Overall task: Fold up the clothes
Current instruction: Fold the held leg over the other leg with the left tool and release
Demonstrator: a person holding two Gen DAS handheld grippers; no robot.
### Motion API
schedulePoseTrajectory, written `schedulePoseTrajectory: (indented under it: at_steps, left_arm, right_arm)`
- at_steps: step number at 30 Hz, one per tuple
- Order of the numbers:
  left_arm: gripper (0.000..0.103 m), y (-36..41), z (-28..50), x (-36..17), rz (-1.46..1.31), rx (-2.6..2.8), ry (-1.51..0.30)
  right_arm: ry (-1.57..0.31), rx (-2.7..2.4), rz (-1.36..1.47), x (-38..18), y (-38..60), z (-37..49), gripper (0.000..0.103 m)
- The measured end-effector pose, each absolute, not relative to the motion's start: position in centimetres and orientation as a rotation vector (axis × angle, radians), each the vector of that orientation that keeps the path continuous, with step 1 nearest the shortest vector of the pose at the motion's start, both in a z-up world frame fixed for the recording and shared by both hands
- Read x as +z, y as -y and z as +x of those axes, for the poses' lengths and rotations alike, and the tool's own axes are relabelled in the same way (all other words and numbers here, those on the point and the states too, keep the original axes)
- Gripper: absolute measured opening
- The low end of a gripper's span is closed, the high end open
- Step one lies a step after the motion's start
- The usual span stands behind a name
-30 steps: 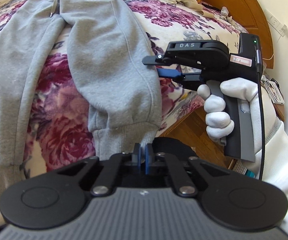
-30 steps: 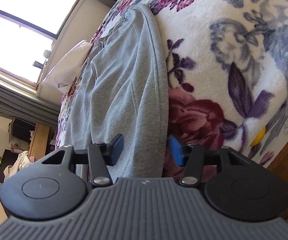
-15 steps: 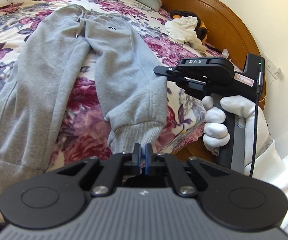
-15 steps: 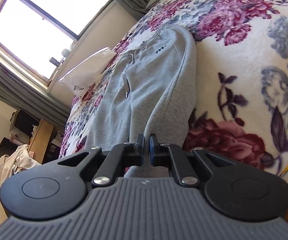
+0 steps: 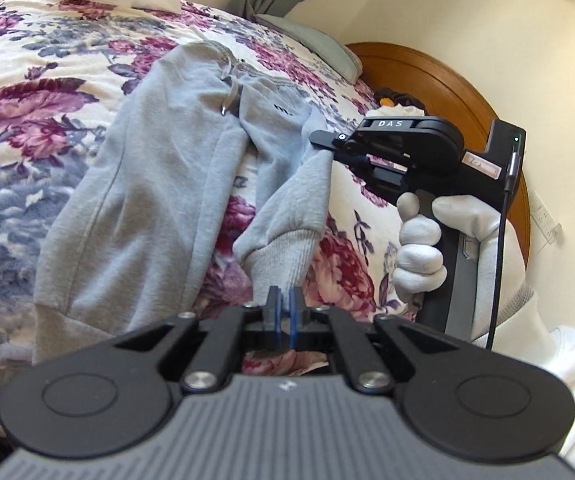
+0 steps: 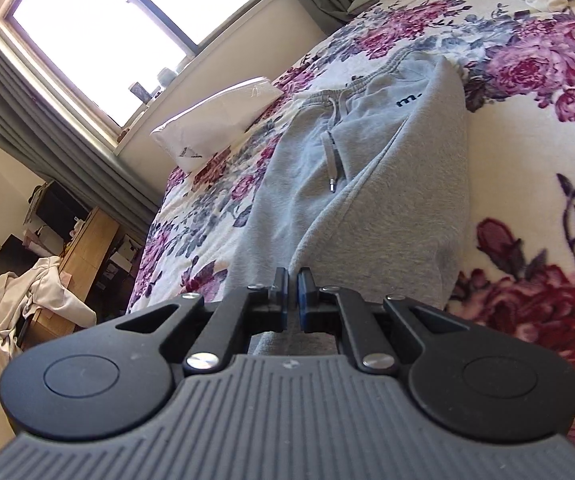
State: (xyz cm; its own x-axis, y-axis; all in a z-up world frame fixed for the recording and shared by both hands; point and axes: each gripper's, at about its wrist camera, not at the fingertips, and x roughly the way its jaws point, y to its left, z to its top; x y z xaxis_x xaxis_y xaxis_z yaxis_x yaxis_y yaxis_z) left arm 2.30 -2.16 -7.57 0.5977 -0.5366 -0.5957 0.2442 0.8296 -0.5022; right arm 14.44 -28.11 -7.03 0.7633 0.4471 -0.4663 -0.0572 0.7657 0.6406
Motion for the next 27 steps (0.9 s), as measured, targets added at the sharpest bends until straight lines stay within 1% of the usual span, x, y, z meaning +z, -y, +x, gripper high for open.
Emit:
schedulePoseTrajectory:
  at_steps: [6,15,19,20,24,27]
  left_arm:
    - [0.003,-0.6,1.5,-6.7,-0.409,-0.392,-0.787]
    - [0.003,-5.1,-0.1,-8.6,-0.476,-0.301,-0.834]
    - [0.002,-6.8,-1.1,-8.6,-0.498,-0.281,-0.83]
    - [0.0,-7.2,-1.2,-8.7,-0.504,-0.276,-0.831]
    - [0.0,-8.9,-1.5,-9.0,-0.533,-0.256,-0.838]
    - [0.0,-9.9,-1.2,-9.6,-0.562,-0.242,-0.863]
  right_arm:
    - [-0.653,0.377,0.594,-5.2,22.7,15.6,0.005]
    - [-0.739,0.419,0.539,-6.6,15.9,15.2,0.005]
    - [-0.752,0.422,0.512,-6.5,13.2,14.7,0.005]
    - [-0.753,0.423,0.51,-6.5,12.9,14.7,0.005]
    - [-0.76,0.445,0.476,-6.2,10.4,14.5,0.005]
    - [-0.786,0.437,0.473,-7.2,9.5,15.1,0.005]
